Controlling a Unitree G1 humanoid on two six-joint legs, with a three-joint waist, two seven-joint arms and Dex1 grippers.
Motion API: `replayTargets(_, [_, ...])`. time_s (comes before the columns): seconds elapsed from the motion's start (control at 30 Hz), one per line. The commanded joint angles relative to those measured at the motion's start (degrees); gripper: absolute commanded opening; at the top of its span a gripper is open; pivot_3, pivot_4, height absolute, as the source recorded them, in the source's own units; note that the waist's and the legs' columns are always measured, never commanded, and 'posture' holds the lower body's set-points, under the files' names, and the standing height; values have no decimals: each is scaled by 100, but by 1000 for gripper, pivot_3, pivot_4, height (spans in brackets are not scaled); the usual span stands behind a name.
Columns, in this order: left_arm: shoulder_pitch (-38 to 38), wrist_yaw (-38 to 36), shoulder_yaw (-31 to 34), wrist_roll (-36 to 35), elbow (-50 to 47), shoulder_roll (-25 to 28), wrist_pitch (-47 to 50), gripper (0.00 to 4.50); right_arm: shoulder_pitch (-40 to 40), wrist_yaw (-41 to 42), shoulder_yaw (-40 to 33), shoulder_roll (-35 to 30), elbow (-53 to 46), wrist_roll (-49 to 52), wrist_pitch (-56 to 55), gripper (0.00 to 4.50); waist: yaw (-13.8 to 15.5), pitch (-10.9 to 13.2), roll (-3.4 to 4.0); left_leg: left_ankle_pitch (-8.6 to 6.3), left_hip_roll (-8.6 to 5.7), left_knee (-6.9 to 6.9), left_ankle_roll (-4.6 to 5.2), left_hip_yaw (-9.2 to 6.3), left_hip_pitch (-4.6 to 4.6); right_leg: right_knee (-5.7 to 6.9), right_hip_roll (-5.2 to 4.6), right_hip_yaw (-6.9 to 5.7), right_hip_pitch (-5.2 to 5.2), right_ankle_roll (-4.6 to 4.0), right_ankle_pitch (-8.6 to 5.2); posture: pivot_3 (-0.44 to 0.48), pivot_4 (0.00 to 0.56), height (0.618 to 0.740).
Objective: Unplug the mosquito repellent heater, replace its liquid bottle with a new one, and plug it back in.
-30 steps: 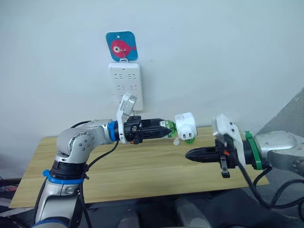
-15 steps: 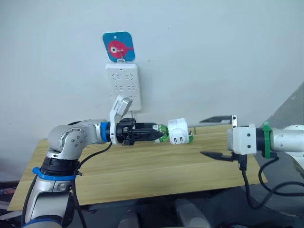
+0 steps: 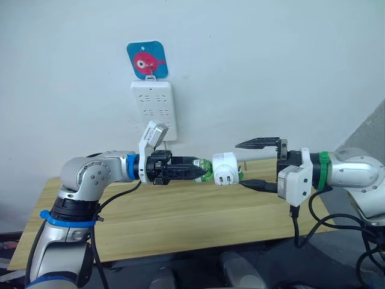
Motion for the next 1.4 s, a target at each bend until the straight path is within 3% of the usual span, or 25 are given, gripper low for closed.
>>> replayTargets(0.03, [-103,-137,34,-32,-103,65,16,2319,-223,91,49,89,5,-2,-158,4500,-2,0,0,0,0,-1,0,0,6,0,0,0,6,0,0,-243,59,724])
replayTargets(0.23, [-91,-194,13,-20,-136,95,32,2319,-403,154,224,299,158,-37,-306,4500,-9,0,0,0,1,-7,0,1,36,1,1,1,31,18,-15,-238,56,724])
replayTargets(0.33, [-94,-206,-1,-18,-137,115,36,2318,-494,182,307,409,194,-28,-401,3937,-10,0,0,0,1,-7,0,3,36,0,0,3,30,18,-15,-236,55,724])
replayTargets(0.43, [-105,-227,-18,-12,-141,140,43,2318,-529,215,375,475,235,-37,-451,2914,-7,0,0,0,2,-7,0,-4,35,1,0,-3,31,18,-14,-235,54,724])
replayTargets(0.9, [-164,-301,-204,45,-190,270,297,2318,-435,205,346,548,259,15,-587,2898,-9,0,0,0,1,-7,0,-5,35,1,-1,-4,32,17,-14,-237,51,724])
replayTargets(1.07, [-207,-107,-239,413,-24,181,-20,2318,-342,189,318,529,168,55,-546,2898,-7,0,0,0,0,-7,0,-5,36,1,-1,-4,33,18,-14,-238,53,724])
replayTargets(1.1, [-208,-147,-261,448,-31,197,-48,3041,-336,189,315,529,160,60,-537,2898,-9,0,0,0,0,-7,0,-4,36,1,-1,-3,33,18,-14,-238,53,724])
replayTargets(1.2, [-151,-229,-325,744,-100,207,-457,3887,-301,197,312,514,135,79,-490,2898,-8,0,0,0,0,-7,0,-4,36,1,-1,-3,33,18,-14,-238,55,724])
replayTargets(1.4, [-45,-460,-524,1723,-186,493,-1811,3900,-118,298,308,380,6,200,26,2898,1,0,0,0,0,-7,0,-3,36,0,-1,-1,33,17,-14,-237,61,724])
